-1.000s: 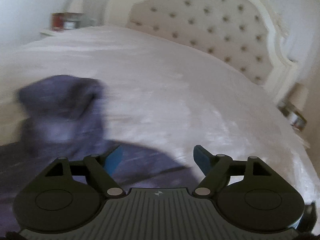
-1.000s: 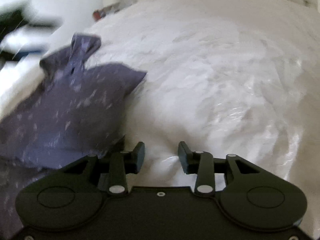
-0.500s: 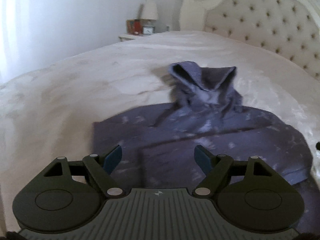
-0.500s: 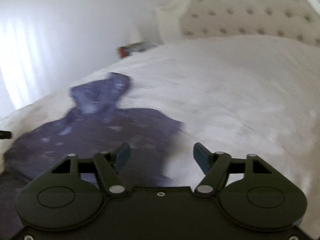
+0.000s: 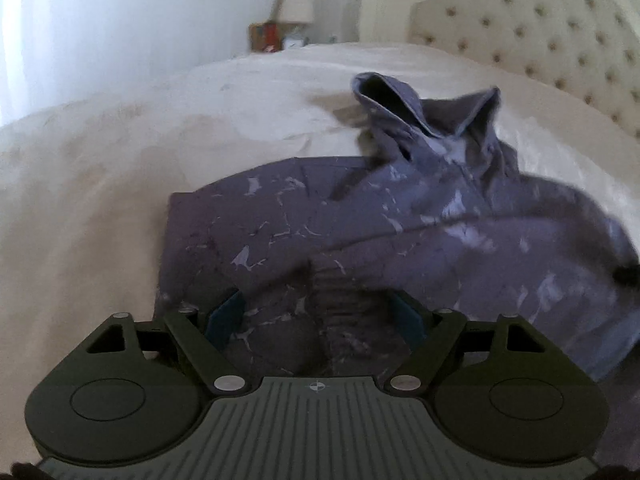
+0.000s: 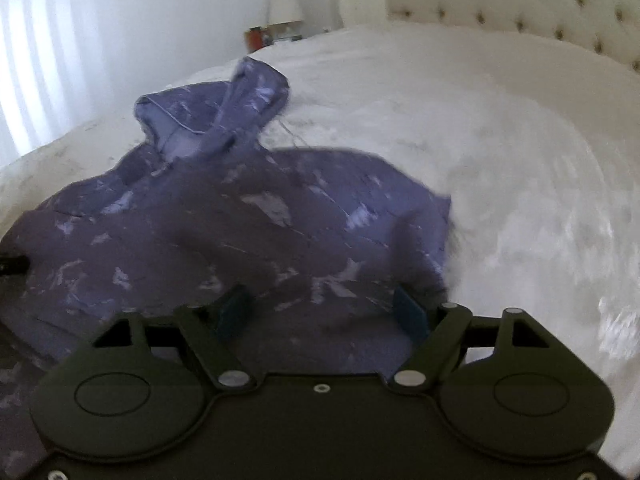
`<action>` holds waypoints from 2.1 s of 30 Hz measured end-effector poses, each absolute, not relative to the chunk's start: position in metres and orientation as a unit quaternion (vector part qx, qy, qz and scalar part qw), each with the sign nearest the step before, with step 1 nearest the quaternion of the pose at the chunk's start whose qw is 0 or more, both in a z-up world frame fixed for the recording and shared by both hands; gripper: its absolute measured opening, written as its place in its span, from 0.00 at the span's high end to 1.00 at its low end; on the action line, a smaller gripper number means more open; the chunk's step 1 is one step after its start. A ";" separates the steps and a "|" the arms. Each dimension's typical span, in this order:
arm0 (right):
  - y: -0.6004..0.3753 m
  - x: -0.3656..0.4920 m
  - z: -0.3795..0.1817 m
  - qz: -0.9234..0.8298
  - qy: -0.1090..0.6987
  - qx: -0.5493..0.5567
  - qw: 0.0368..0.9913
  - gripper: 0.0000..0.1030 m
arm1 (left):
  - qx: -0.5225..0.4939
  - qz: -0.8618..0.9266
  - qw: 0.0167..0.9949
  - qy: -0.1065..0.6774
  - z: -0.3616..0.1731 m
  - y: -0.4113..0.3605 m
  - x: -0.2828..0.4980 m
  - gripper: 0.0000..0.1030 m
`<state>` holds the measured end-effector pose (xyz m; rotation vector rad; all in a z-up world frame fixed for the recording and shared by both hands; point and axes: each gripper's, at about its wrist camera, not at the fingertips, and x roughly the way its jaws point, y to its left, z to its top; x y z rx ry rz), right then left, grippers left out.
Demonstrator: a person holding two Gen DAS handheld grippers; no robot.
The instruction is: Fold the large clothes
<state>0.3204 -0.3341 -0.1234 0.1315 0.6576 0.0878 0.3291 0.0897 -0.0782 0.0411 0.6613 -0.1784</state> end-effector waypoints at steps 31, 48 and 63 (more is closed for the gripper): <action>-0.327 0.325 -0.076 0.079 0.319 0.087 0.940 0.01 | 0.044 -0.134 0.928 0.345 -0.028 0.086 0.326 0.10; -0.259 0.494 -0.068 0.076 0.300 0.008 0.951 0.01 | -0.035 -0.126 0.928 0.349 -0.022 0.065 0.464 0.10; -0.348 0.538 -0.109 -0.053 0.364 0.023 0.930 0.12 | 0.004 -0.131 0.940 0.316 -0.035 0.011 0.523 0.10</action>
